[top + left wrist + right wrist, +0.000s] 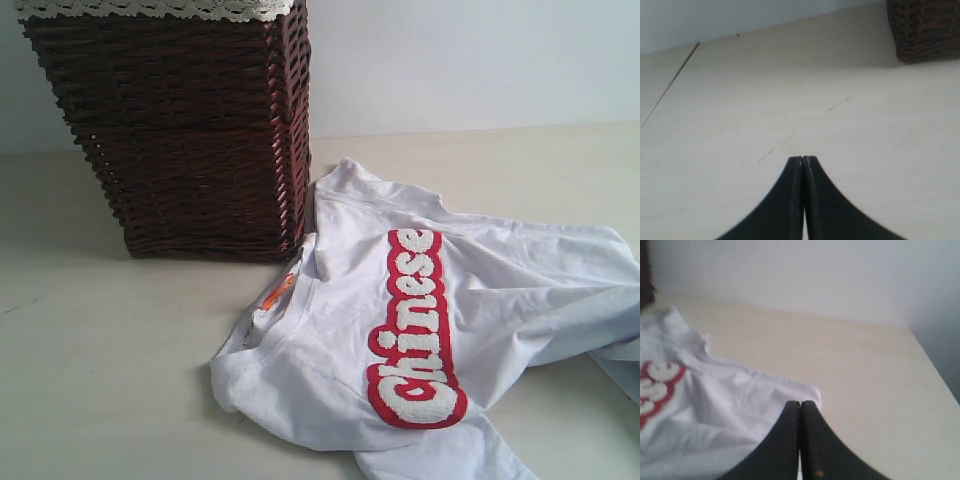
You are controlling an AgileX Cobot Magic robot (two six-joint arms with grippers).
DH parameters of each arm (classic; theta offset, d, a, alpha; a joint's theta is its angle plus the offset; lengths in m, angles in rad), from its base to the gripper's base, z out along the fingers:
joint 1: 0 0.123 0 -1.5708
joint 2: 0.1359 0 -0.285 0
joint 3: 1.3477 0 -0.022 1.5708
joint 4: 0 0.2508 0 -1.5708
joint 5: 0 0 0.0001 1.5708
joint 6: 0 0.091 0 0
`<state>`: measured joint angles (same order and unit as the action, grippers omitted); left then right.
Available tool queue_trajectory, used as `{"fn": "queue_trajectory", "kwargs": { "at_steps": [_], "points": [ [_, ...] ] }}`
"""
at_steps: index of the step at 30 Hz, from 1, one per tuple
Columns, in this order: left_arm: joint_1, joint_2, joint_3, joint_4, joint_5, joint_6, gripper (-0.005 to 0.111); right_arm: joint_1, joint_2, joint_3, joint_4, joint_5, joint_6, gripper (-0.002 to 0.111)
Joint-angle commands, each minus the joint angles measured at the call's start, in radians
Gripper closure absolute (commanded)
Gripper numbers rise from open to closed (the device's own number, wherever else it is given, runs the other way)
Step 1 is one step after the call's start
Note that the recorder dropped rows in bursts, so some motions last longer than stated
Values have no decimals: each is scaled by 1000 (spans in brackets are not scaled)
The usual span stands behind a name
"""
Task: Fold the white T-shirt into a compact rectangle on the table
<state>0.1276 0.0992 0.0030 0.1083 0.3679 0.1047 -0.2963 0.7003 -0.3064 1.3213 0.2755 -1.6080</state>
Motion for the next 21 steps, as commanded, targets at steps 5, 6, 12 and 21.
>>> {"fn": "queue_trajectory", "kwargs": {
  "at_steps": [5,6,12,21],
  "points": [
    [2,2,-3,-9,-7,-9,107,-1,292,-69,-233,88,94,108],
    [2,2,-3,-9,-7,-9,107,-1,347,-101,-246,103,96,108],
    [2,2,-3,-9,-7,-9,107,-2,668,-389,-426,144,257,108],
    [2,2,-3,-9,-7,-9,107,-78,1019,-837,-693,518,268,108]
  ]
}}
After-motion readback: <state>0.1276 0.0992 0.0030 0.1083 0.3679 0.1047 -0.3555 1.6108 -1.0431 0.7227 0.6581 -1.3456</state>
